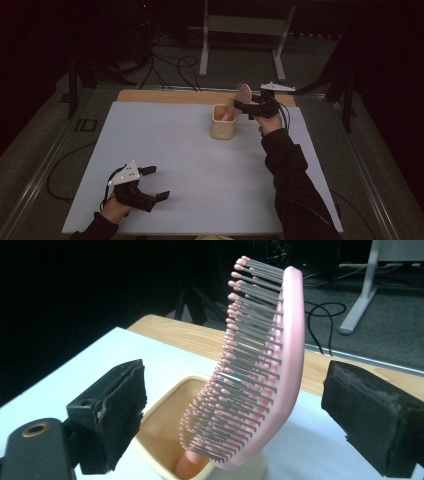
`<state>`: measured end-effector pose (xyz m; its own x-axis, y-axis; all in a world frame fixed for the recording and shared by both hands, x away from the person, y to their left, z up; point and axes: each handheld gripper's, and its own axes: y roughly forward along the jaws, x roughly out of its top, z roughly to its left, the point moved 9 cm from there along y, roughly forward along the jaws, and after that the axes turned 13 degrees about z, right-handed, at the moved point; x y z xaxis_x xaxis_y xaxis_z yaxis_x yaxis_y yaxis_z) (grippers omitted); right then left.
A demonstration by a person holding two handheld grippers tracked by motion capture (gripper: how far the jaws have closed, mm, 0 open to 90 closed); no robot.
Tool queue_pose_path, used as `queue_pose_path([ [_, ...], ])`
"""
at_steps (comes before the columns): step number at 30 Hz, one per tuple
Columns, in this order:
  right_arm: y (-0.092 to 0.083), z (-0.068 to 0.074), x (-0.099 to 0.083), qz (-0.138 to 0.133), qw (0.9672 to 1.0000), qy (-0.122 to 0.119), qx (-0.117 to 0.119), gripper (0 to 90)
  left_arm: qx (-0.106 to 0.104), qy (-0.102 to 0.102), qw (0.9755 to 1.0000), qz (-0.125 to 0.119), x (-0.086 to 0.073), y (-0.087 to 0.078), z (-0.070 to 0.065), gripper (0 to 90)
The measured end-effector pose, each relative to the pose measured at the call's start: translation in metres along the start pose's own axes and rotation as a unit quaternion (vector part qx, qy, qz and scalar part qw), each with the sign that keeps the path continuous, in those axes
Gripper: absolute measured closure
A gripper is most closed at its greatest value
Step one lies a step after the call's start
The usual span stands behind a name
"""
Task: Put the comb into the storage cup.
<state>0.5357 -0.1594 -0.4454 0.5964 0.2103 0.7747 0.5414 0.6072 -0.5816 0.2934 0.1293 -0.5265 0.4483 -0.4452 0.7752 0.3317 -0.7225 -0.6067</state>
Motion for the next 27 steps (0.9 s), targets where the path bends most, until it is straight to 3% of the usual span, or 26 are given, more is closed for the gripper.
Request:
queue_pose_path([
  [12, -0.007, 0.001, -0.001, 0.004, 0.9996, -0.028, -0.011, 10.2, 0.001, -0.003, 1.0000, -0.002, 0.000, -0.001, 0.000, 0.1],
  [27, -0.017, 0.004, -0.006, 0.009, 0.9990, -0.040, -0.015, 10.1, 0.002, -0.002, 1.0000, -0.004, 0.000, -0.002, 0.000, 0.1],
])
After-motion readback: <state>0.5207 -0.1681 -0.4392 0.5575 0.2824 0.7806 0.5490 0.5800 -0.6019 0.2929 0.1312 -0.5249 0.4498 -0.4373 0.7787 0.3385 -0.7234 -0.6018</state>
